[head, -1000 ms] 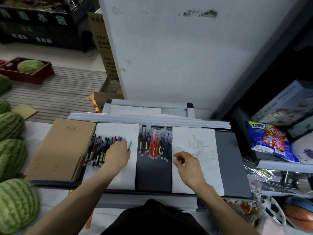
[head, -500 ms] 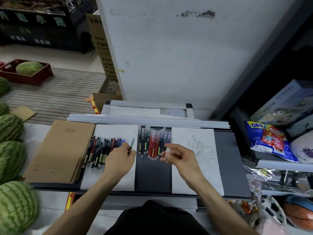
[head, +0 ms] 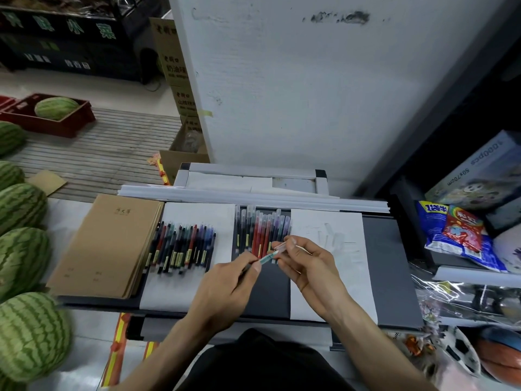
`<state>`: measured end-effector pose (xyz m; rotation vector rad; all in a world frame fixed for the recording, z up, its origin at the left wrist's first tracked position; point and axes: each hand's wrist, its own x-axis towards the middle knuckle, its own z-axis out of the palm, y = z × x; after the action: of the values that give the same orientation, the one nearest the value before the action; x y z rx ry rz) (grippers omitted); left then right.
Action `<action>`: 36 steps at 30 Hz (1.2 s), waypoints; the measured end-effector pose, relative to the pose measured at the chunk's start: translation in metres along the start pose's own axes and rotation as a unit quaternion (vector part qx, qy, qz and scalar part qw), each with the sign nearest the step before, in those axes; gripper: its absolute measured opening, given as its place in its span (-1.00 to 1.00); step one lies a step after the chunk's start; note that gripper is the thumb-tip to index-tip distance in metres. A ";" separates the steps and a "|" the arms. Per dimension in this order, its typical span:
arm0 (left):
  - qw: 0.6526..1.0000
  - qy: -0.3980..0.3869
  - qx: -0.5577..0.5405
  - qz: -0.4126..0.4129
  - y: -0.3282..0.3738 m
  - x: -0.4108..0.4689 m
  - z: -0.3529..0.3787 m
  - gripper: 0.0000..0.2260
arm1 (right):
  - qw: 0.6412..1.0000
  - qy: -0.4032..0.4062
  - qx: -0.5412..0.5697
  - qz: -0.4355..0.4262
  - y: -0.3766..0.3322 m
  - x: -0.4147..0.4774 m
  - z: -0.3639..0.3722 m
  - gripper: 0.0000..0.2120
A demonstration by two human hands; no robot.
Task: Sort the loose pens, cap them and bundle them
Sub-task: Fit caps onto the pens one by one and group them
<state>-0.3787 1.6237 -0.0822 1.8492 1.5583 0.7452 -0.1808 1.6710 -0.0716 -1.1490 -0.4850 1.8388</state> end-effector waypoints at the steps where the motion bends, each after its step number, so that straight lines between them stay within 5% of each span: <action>1: 1.000 0.000 -0.006 -0.003 0.000 0.001 -0.001 -0.78 | 1.000 -0.003 -0.001 -0.002 -0.001 0.000 0.001 -0.74; 6: 1.000 0.001 -0.010 -0.010 0.001 0.002 -0.005 -0.75 | 1.000 -0.006 0.009 -0.013 -0.003 -0.001 0.005 -0.73; 13: 1.000 -0.004 0.002 -0.012 0.002 0.004 -0.002 -0.79 | 0.987 -0.032 -0.129 -0.092 0.009 -0.001 0.010 -0.92; 30: 0.993 -0.016 -0.077 -0.092 -0.003 0.027 0.029 -0.75 | 0.980 0.006 -0.189 -0.067 0.013 0.021 -0.005 -0.81; 33: 0.986 -0.004 -0.080 -0.148 -0.023 0.041 0.032 -0.74 | 0.930 0.073 -0.354 -0.062 0.025 0.027 -0.027 -0.86; 36: 0.974 0.029 -0.024 -0.223 -0.049 0.061 0.027 -0.70 | 0.779 0.113 -0.614 -0.066 0.035 0.032 -0.060 -0.78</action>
<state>-0.3816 1.6883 -0.1346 1.3750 1.8845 0.6216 -0.1516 1.6716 -0.1421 -2.0430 -1.7061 1.0918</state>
